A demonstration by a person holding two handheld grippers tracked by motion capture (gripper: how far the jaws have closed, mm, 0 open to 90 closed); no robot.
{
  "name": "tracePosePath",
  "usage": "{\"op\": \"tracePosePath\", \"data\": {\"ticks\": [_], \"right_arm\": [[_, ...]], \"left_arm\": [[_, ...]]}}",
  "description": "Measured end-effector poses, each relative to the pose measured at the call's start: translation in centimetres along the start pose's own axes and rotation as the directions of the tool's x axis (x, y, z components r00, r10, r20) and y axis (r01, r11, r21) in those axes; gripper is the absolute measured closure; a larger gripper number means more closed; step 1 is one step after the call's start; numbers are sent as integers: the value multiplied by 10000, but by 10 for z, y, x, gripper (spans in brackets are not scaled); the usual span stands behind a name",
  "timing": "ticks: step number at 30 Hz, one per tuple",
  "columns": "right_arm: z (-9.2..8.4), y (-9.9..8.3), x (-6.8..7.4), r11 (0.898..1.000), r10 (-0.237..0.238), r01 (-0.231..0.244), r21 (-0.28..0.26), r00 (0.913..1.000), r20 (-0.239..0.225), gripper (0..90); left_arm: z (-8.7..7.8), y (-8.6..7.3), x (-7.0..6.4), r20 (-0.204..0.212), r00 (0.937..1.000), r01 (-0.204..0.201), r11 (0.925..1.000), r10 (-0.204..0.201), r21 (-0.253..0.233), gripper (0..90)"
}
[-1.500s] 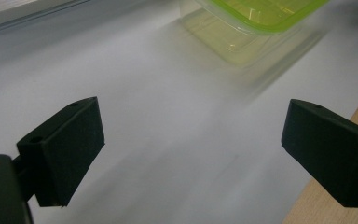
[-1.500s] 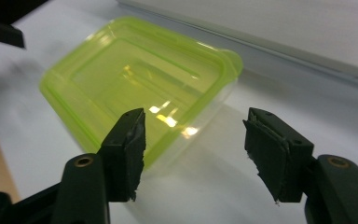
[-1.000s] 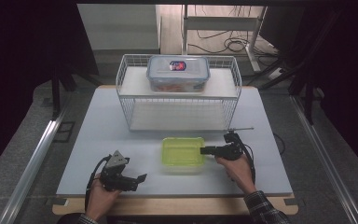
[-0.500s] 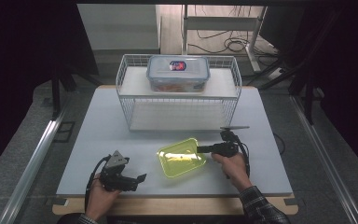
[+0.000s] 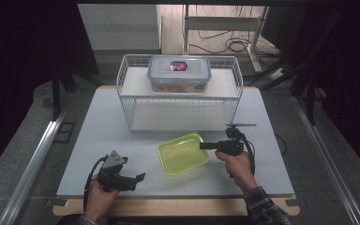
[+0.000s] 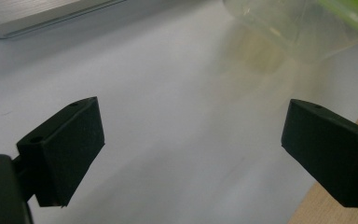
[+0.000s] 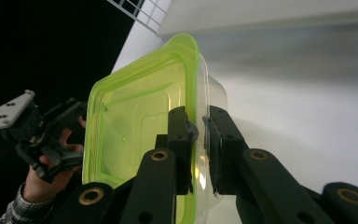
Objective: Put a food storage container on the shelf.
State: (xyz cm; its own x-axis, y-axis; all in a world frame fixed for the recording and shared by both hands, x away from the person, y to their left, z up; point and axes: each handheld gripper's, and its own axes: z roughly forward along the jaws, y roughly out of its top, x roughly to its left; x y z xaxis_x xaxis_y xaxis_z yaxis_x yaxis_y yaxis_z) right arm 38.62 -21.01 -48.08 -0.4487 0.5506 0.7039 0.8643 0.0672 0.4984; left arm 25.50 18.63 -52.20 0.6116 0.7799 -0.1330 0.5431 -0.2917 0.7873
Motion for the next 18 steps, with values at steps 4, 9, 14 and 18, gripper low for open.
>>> {"op": "tracePosePath", "data": {"ticks": [4, 9, 14, 18], "right_arm": [[-9, 5, 8, 9994, -259, 255, -218, 9996, -147, 800], [-20, 13, 19, 9962, -601, 592, -639, 9981, -119, 800], [-31, 21, 29, 9929, -767, 753, -915, 9970, -117, 801], [-38, 27, 36, 9901, -771, 739, -1196, 9968, -226, 801]], "left_arm": [[1, 0, -1, 10, 10000, -28, 10000, 28, 19, 56], [0, 0, -1, -7, 10000, -23, 10000, 23, -9, 56], [0, 0, -1, -6, 10000, -21, 10000, 21, -4, 56], [0, 0, -1, -14, 10000, -25, 10000, 25, -4, 56]]}}
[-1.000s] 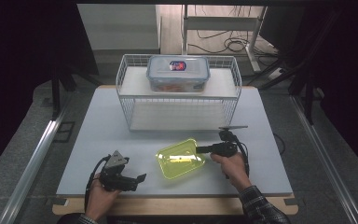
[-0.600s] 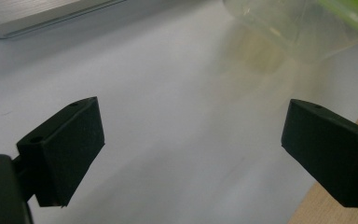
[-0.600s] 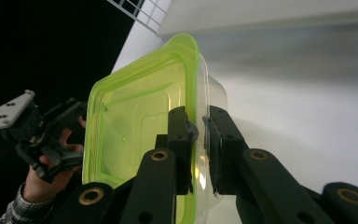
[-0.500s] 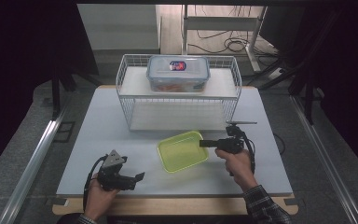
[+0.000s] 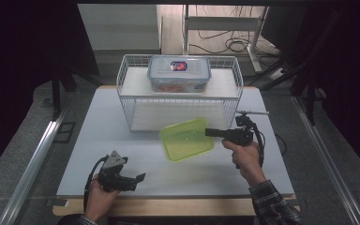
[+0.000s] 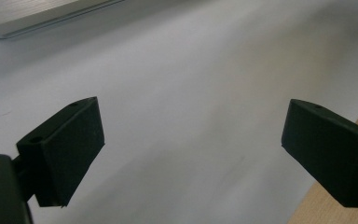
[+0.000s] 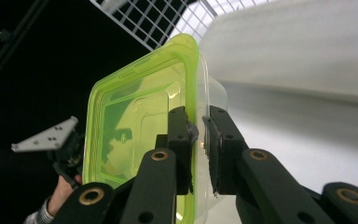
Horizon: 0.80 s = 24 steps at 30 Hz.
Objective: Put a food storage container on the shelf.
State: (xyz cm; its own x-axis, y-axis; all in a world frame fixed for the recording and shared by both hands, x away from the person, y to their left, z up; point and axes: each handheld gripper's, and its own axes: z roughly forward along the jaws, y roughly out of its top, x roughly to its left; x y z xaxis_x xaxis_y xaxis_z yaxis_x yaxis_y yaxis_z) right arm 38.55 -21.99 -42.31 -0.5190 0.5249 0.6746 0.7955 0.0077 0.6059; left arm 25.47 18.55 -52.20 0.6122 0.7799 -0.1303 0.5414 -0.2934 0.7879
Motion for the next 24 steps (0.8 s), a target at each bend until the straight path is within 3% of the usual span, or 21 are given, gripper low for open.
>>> {"op": "tracePosePath", "data": {"ticks": [7, 24], "right_arm": [[-9, 15, 11, 9996, -4, 0, -288, 9999, -130, 801], [-27, 59, 48, 9936, -687, 687, -896, 9976, 26, 801]], "left_arm": [[-1, 0, 0, -8, 10000, -32, 10000, 32, -18, 55], [0, 0, 0, 11, 10000, -29, 10000, 29, -86, 55]]}}
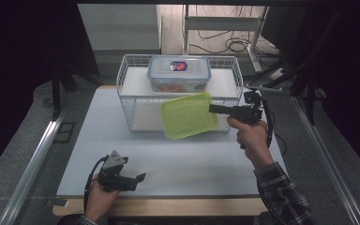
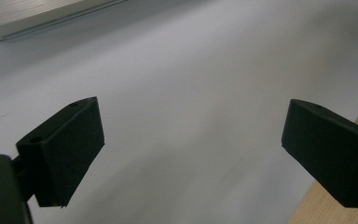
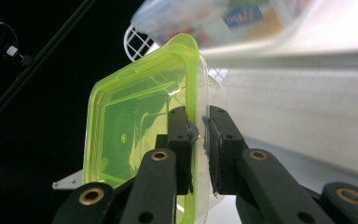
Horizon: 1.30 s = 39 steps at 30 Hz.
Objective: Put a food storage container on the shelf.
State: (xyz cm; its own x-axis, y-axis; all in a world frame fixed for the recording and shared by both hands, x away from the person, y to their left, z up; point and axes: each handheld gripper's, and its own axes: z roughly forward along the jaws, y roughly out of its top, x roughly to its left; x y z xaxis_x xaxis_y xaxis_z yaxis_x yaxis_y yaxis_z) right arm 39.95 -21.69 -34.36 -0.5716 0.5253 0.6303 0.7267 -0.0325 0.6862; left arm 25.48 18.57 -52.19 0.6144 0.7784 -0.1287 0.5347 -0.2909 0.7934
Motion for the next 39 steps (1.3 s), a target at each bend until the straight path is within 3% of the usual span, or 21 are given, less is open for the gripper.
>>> {"op": "tracePosePath", "data": {"ticks": [15, 26, 39], "right_arm": [[0, 40, 19, 9982, -250, 261, -546, 9995, 211, 801], [4, 71, 32, 9930, -472, 534, -1049, 9970, 608, 801], [22, 104, 42, 9852, -298, 483, -1647, 9932, 1128, 801]], "left_arm": [[0, -1, 0, 88, 10000, 40, 10000, -39, -57, 46], [0, -1, 0, 158, 9999, -31, 10000, 33, -86, 39], [1, -1, 0, 200, 9998, -55, 9999, 57, -107, 39]]}}
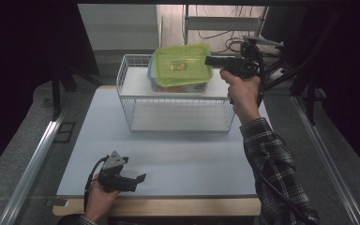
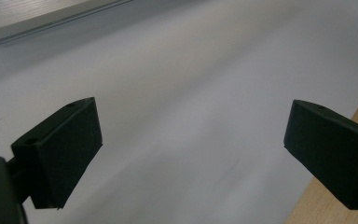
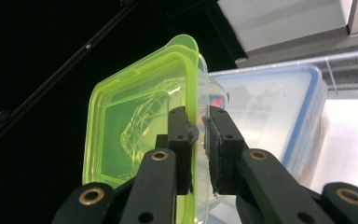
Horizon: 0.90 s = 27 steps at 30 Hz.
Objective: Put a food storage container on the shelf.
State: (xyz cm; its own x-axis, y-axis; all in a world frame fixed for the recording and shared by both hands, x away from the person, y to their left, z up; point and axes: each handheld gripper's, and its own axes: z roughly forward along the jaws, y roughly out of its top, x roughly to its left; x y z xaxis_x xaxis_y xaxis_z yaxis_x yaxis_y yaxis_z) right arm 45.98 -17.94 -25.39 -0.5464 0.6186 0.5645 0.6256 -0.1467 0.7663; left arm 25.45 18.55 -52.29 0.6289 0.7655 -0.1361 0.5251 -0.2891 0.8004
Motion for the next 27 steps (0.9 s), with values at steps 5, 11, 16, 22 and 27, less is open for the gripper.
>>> {"op": "tracePosePath", "data": {"ticks": [5, 11, 16, 22, 27], "right_arm": [[11, 9, 1, 9996, 80, -71, -272, 9994, 332, 801], [24, 12, -1, 9991, 183, -153, -405, 9970, 757, 800], [30, 9, -3, 9989, 284, -252, -383, 9960, 848, 796], [31, 6, -4, 9993, 173, -135, -358, 9940, 1082, 770], [32, 6, -5, 9997, 93, -63, -246, 9921, 1254, 749]], "left_arm": [[0, 0, 0, 49, 10000, -25, 10000, 25, 1, 39], [0, 0, 0, 129, 9999, -58, 10000, 58, 10, 40], [0, 0, -1, 139, 9999, -86, 10000, 86, 14, 40], [0, 0, -1, 143, 9998, -106, 9999, 105, 43, 40], [1, 0, -1, 159, 9998, -107, 9999, 106, 61, 40]]}}
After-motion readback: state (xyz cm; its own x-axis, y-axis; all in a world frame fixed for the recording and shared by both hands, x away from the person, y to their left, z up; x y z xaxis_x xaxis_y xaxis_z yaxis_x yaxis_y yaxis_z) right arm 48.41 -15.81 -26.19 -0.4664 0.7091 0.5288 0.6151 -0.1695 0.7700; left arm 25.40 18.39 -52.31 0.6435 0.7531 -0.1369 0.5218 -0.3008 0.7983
